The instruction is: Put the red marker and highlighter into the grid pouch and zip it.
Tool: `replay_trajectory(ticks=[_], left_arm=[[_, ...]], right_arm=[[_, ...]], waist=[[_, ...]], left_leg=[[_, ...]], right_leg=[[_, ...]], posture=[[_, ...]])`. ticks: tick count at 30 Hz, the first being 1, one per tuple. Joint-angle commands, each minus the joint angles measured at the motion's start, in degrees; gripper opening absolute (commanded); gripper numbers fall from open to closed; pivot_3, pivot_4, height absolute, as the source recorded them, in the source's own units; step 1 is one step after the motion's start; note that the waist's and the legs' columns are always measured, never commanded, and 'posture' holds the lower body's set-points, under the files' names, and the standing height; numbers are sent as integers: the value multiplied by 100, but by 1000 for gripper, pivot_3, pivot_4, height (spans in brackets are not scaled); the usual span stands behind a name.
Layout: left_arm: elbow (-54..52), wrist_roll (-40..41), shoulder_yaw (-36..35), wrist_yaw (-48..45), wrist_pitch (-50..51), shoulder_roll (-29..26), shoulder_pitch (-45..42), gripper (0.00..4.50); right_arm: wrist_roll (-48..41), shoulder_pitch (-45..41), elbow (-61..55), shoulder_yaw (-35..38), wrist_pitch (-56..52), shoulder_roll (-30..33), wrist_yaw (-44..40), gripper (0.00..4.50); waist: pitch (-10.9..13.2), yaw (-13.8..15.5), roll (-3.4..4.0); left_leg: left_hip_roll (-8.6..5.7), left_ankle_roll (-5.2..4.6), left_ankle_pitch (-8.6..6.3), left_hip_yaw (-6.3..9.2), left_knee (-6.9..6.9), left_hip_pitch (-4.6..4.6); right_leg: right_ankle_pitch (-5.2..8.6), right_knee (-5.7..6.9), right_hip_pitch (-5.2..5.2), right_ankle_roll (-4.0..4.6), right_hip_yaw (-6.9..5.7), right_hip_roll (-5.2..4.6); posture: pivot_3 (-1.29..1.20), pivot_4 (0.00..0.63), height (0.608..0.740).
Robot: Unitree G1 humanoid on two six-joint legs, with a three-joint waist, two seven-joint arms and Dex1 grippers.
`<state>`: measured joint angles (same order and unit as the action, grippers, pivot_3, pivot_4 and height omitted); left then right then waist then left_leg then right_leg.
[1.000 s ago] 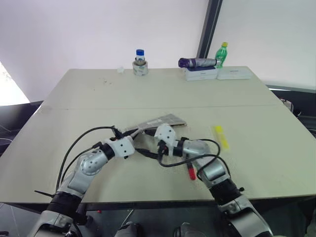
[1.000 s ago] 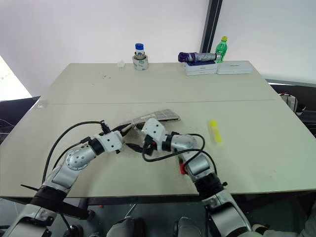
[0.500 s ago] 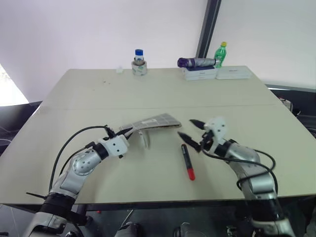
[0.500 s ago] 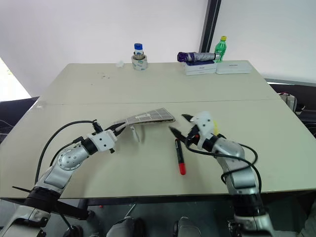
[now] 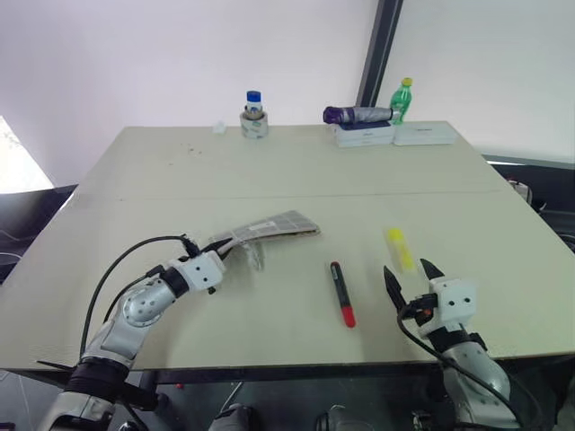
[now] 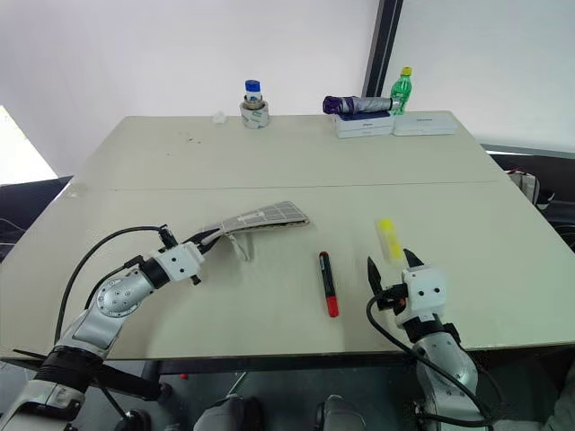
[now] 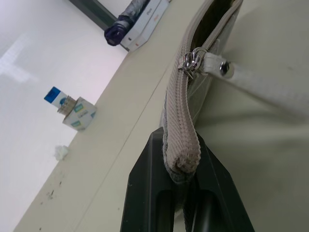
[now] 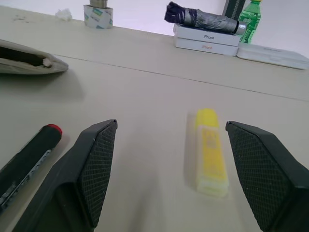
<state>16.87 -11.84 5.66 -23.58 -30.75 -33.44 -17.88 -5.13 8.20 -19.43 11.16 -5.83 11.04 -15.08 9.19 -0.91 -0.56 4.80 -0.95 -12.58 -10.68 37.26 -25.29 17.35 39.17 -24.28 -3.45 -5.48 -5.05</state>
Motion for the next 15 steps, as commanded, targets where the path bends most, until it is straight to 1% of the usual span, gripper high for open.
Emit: replay_trajectory(ticks=[1, 3, 5, 8, 13, 15], left_arm=[[-98, 85, -61, 12, -113, 22, -74, 0], [-122, 73, -49, 25, -102, 48, -70, 0], [-153, 29, -19, 49, -92, 87, -48, 0], [-179, 30, -7, 32, -25, 139, -25, 0], [-218, -19, -28, 82, -19, 172, -4, 0], [-232, -48, -27, 104, -24, 172, 21, 0]], right_arm=[[5, -418, 146, 190, -564, 330, 117, 3726], [147, -680, 288, 154, -859, 542, 177, 3726], [414, -1122, 559, 82, -1287, 850, 316, 3726], [343, -1535, 814, -35, -2139, 1061, 196, 3726], [3, -2120, 1095, 124, -3504, 1014, 208, 3726], [-146, -2305, 1150, 308, -3948, 895, 365, 3726]], waist=[[0, 6, 0], [0, 7, 0], [0, -3, 0], [-1, -5, 1], [-1, -2, 0], [-2, -6, -1]], left_leg=[[-1, -1, 0, 0, 0, 0], [-2, -1, 0, 0, 1, 0], [-1, -1, 0, 1, 0, 0], [0, -1, 1, 0, 0, 0], [0, -1, 1, -2, -4, -1], [-1, -2, 1, -3, -1, -1]], right_leg=[[0, 0, 1, 0, 1, -1], [0, 0, 0, 0, 1, -1], [0, 1, 0, 0, 0, 1], [0, 2, -1, 0, 1, 2], [0, 3, -2, 0, -1, 2], [-1, 3, -1, -1, 0, 2]], posture=[[0, 150, 740], [0, 150, 740], [0, 150, 740], [0, 150, 740], [0, 150, 740], [0, 150, 740]])
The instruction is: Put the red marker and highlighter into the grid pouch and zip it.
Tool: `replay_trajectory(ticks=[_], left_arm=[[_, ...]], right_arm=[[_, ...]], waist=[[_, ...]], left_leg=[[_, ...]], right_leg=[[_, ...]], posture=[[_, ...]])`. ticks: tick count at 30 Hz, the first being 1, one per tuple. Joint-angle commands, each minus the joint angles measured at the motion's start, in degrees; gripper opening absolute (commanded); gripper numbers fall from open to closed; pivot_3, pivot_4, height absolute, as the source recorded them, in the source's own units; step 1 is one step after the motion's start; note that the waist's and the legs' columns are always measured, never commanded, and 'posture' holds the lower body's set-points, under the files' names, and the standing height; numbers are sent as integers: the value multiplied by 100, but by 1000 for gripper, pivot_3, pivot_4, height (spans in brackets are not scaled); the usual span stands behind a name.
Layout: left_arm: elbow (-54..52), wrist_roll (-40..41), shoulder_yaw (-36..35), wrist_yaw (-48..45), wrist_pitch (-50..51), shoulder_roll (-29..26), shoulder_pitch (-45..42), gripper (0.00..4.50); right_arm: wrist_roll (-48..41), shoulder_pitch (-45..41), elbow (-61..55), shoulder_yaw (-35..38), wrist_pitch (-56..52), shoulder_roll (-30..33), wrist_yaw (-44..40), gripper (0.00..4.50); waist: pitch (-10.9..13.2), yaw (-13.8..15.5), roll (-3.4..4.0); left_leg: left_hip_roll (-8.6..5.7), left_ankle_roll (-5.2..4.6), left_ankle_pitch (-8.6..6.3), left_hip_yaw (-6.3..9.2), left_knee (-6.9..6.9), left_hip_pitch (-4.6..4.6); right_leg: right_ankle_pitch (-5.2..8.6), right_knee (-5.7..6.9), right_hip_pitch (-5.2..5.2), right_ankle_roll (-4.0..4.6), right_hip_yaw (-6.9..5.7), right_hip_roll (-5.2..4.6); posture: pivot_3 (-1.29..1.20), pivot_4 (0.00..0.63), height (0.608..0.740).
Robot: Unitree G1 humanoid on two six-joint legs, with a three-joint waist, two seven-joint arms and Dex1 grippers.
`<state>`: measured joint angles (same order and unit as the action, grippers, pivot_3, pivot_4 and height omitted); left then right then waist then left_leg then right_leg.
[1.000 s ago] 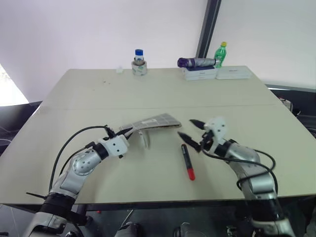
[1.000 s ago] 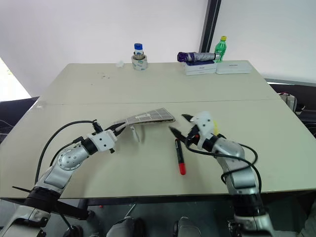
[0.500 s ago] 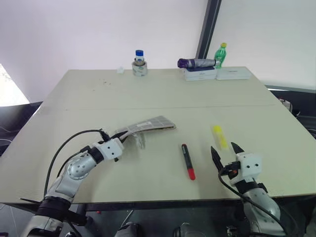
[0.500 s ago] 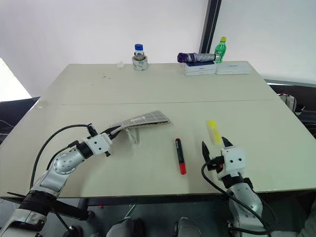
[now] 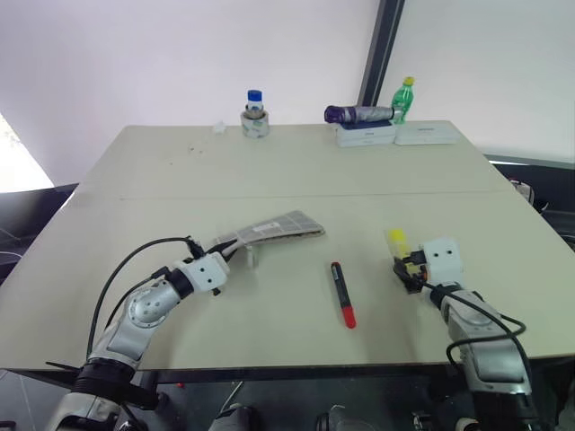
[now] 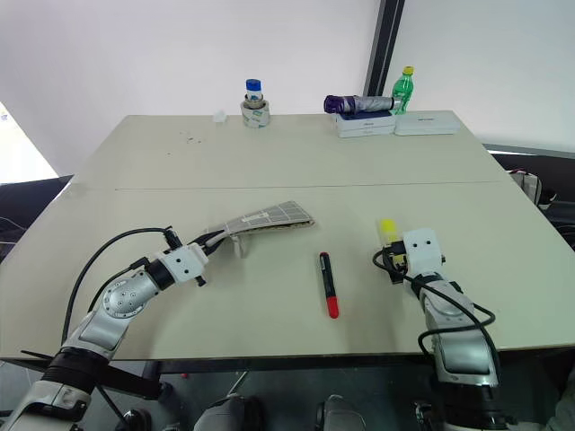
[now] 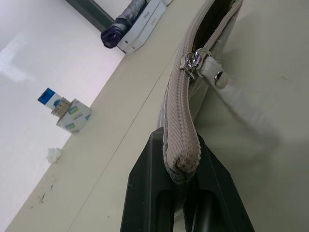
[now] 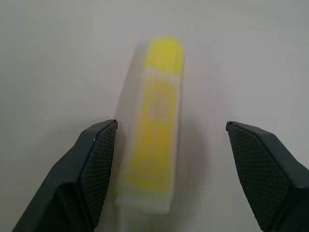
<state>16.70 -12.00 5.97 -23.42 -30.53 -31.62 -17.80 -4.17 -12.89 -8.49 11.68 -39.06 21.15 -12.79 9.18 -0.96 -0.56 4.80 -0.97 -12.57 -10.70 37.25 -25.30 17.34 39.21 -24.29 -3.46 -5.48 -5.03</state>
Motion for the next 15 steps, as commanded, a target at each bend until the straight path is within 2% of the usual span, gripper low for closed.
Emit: replay_trajectory(ticks=[1, 2, 3, 5, 7, 11, 13, 15], left_arm=[[-220, -40, -58, 92, -48, -9, 19, 0], [-223, -42, -60, 93, -45, -8, 23, 0], [-225, -40, -62, 93, -43, -7, 24, 0], [-226, -37, -65, 94, -38, -6, 25, 0], [-205, -50, -61, 99, -37, -8, 3, 0], [-156, -7, -68, 76, -30, 6, -66, 0], [-92, 35, -60, 23, -31, 3, -122, 0], [11, 72, -56, -37, -64, -16, -200, 0]], right_arm=[[-305, -257, 62, 358, -753, -180, 226, 3726], [-294, -267, 49, 304, -767, -103, 176, 3212], [-272, -264, 30, 241, -764, -29, 120, 2929], [-283, -261, -1, 203, -814, 12, 113, 1843], [-290, -212, -39, 161, -777, 8, 111, 959], [-120, -137, -134, -293, 250, 442, -438, 922], [-42, -39, -291, -813, 1484, 1019, -1475, 922], [-387, 24, -511, -1029, 1962, 1379, -2418, 922]], waist=[[-1, -2, -1], [-1, -1, -1], [-1, 3, -1], [-1, 21, -1], [-2, 25, -3], [-2, 16, -3], [1, -1, 1], [2, -8, -1]], left_leg=[[1, 0, 0, 1, 1, 0], [1, 0, 0, 2, 1, 0], [1, 0, 0, 2, 1, 0], [-1, -2, -1, 1, 1, 0], [-3, -5, -3, 1, 3, 0], [-3, -5, -3, 1, 2, -1], [-4, -5, -3, -1, 0, -2], [-4, -5, -3, -2, -3, -1]], right_leg=[[0, 0, 0, 0, 0, 0], [0, 0, 0, 0, 0, 0], [0, 0, 1, 0, 0, 0], [0, 0, 2, 0, 0, -2], [0, 0, 4, 0, 0, -5], [0, 0, 2, 0, 0, -5], [0, 0, -1, -1, 0, -4], [0, -1, -2, -1, 0, -3]], posture=[[0, 150, 740], [0, 150, 740], [0, 150, 740], [0, 150, 740], [0, 150, 740], [0, 150, 740], [0, 150, 740], [0, 150, 740]])
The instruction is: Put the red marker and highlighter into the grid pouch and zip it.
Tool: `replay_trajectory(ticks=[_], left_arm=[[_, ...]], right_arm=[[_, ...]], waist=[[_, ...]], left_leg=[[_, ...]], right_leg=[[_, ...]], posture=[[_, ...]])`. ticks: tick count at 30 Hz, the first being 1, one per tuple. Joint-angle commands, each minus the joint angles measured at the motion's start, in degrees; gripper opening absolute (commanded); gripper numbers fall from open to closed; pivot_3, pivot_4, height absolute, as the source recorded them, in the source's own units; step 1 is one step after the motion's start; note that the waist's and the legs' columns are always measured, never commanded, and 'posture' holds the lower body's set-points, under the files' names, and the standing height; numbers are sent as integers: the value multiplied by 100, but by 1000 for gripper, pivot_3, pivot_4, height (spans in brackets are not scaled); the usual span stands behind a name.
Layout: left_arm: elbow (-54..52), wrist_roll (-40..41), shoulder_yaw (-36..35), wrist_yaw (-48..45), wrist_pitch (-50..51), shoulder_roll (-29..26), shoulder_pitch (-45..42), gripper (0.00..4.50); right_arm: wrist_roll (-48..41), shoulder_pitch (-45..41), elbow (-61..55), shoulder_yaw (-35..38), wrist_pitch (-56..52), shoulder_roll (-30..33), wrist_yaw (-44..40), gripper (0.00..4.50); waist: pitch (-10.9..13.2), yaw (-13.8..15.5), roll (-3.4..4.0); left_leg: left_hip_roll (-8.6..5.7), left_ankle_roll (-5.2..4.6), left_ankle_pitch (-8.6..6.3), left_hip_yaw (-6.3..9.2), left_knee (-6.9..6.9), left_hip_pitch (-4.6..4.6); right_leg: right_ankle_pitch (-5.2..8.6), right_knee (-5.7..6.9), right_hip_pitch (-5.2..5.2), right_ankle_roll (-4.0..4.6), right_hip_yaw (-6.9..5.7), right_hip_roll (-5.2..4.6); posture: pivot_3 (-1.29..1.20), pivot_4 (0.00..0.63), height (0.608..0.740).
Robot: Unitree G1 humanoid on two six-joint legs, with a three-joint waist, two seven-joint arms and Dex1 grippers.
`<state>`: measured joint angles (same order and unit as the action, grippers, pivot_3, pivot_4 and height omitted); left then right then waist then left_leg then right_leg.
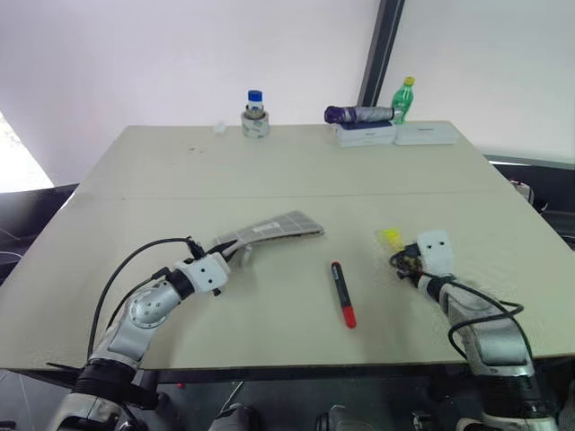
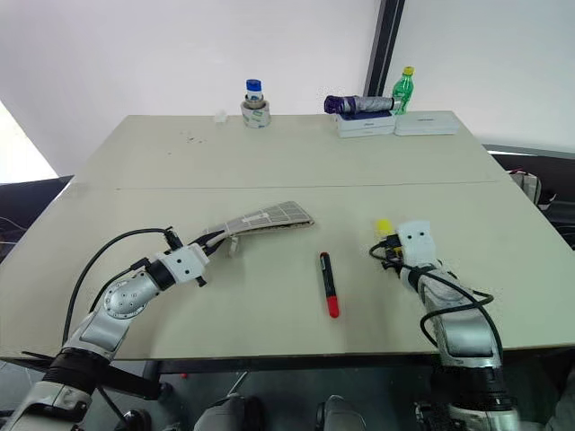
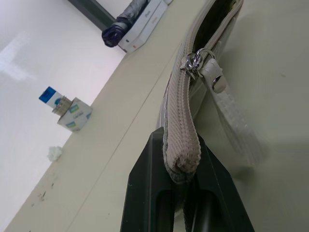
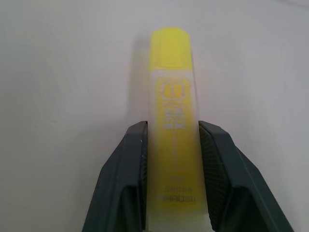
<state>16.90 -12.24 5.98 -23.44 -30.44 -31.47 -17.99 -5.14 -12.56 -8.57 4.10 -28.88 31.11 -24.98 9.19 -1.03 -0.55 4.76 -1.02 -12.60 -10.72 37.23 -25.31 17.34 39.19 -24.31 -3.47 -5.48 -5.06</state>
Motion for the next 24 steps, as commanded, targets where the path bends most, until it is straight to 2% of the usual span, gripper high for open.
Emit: replay_trajectory(ticks=[1, 3, 7, 11, 24], left_arm=[[44, 111, -61, -59, -91, -42, -223, 0], [116, 159, -65, -111, -125, -55, -297, 0], [165, 180, -68, -172, -133, -39, -400, 0], [200, 188, -59, -224, -151, -21, -492, 0], [-30, 251, -56, -302, -71, 19, -457, 0]], right_arm=[[-478, -59, -570, -246, 997, 421, -1395, 922], [-867, -199, -687, -251, 971, 452, -1811, 922], [-854, -361, -828, -538, 850, 447, -2006, 922], [-572, -646, -530, -851, 959, 240, -1867, 922], [-171, -943, 292, -1035, 1323, 118, -1799, 922]], waist=[[1, -3, -2], [1, -5, -4], [1, 24, -4], [1, 30, -4], [1, 27, -4]], left_leg=[[1, 0, 0, 1, 0, 0], [3, 2, 1, 2, 2, 2], [3, 1, 0, 1, 6, 0], [3, -1, -1, 2, 9, -1], [2, 2, 2, -2, 11, -2]], right_leg=[[0, 0, 0, -1, 0, 3], [0, 0, 1, -1, -1, 9], [-1, 0, 1, -1, -1, 4], [0, 0, 2, 0, -1, 2], [-1, 0, 2, 0, -2, 3]], posture=[[0, 150, 740], [0, 150, 740], [0, 150, 740], [0, 150, 740], [0, 150, 740]])
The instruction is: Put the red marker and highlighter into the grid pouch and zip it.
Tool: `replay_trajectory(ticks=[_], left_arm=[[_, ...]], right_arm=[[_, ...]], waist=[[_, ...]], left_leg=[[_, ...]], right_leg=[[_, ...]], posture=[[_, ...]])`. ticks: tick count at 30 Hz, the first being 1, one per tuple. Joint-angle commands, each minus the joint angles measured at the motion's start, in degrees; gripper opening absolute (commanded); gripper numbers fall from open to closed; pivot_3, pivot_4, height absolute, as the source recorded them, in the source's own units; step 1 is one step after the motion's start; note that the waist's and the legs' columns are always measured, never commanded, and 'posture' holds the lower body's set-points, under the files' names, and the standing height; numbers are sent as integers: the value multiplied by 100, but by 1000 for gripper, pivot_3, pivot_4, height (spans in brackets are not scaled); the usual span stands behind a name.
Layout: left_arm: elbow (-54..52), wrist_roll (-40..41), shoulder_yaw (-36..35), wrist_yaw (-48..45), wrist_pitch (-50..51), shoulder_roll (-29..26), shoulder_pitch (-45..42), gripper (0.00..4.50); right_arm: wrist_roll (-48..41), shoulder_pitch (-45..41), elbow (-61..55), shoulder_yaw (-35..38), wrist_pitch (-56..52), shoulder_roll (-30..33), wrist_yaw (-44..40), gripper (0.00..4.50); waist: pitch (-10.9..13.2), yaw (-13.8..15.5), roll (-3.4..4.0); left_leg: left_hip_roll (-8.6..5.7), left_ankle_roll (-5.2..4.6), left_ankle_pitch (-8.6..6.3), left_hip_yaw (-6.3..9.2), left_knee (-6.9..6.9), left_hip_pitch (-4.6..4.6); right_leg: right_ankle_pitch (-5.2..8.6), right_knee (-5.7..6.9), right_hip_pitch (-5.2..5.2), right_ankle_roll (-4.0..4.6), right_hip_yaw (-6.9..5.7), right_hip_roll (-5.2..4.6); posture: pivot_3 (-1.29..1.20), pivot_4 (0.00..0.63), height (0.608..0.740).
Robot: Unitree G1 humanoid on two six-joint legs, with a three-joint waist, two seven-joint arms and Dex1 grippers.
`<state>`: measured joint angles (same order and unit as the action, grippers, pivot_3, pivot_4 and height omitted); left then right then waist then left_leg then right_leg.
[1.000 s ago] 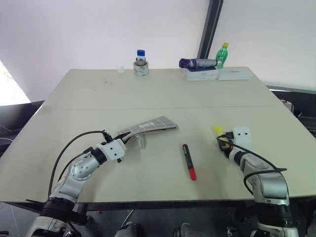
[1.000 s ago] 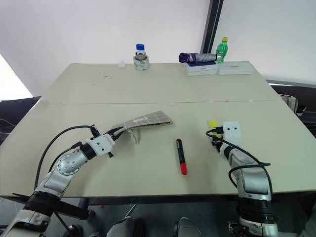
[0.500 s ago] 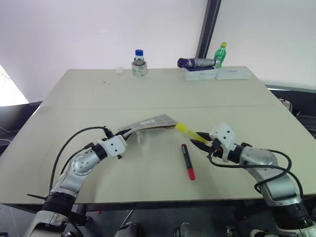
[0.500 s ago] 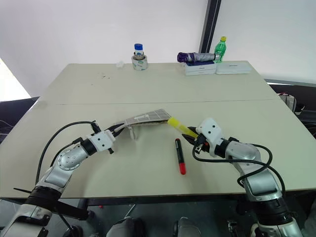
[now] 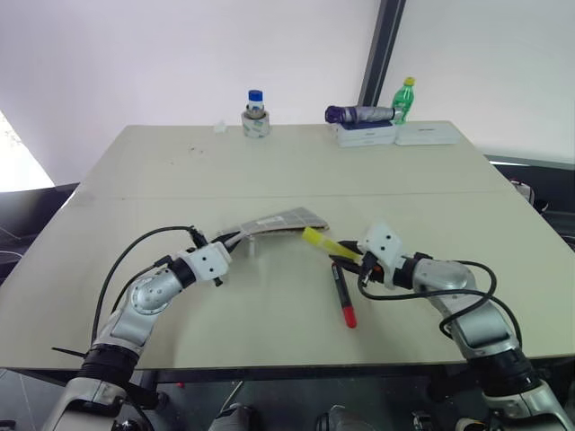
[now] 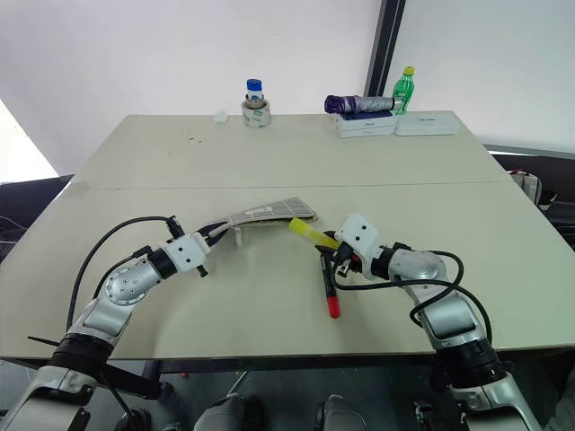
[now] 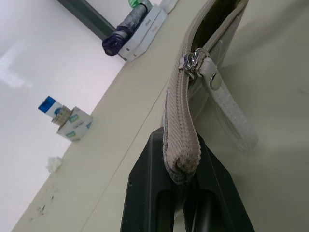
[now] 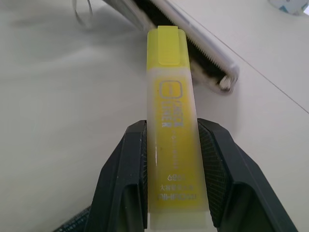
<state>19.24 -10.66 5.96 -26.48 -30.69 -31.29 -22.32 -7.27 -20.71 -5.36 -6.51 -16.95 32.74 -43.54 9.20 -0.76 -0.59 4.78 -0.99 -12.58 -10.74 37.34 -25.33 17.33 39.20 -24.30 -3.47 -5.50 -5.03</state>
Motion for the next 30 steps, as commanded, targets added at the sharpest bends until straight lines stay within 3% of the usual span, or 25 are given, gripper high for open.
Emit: replay_trajectory(ticks=[1, 9, 17, 25, 30], left_arm=[[-293, 83, -44, -8, -54, -8, -16, 0], [-357, -96, 96, -125, -288, -98, 16, 0], [-423, -299, 444, -289, -486, -81, -132, 0], [-587, -362, 508, -335, -462, -33, -116, 0], [-744, -267, 526, -381, -438, -2, -17, 0]], right_arm=[[-10, -134, -47, 50, 68, -94, 68, 922], [-22, -251, -111, 11, -94, -210, 39, 922], [757, -763, 212, -669, 331, -225, 15, 922], [1732, -1238, 926, -1326, 2906, -126, 13, 922], [2047, -1495, 1439, -1405, 3648, -340, 207, 922]], waist=[[0, 1, 0], [0, -1, 0], [0, -7, 0], [0, 1, 0], [0, -15, 0]], left_leg=[[0, 0, 0, 0, 0, 0], [0, 28, 16, 1, 0, 0], [1, 28, 17, 0, -3, 0], [0, 33, 20, -7, -1, -1], [0, 36, 22, -10, 2, 0]], right_leg=[[0, 0, 0, 0, 0, 0], [0, 0, 0, 0, 0, 0], [0, 1, -2, 0, 0, 1], [0, 1, -4, 0, 0, 0], [0, 2, -3, 0, 0, 2]], posture=[[0, 150, 740], [0, 150, 740], [0, 150, 740], [0, 150, 740], [0, 150, 740]])
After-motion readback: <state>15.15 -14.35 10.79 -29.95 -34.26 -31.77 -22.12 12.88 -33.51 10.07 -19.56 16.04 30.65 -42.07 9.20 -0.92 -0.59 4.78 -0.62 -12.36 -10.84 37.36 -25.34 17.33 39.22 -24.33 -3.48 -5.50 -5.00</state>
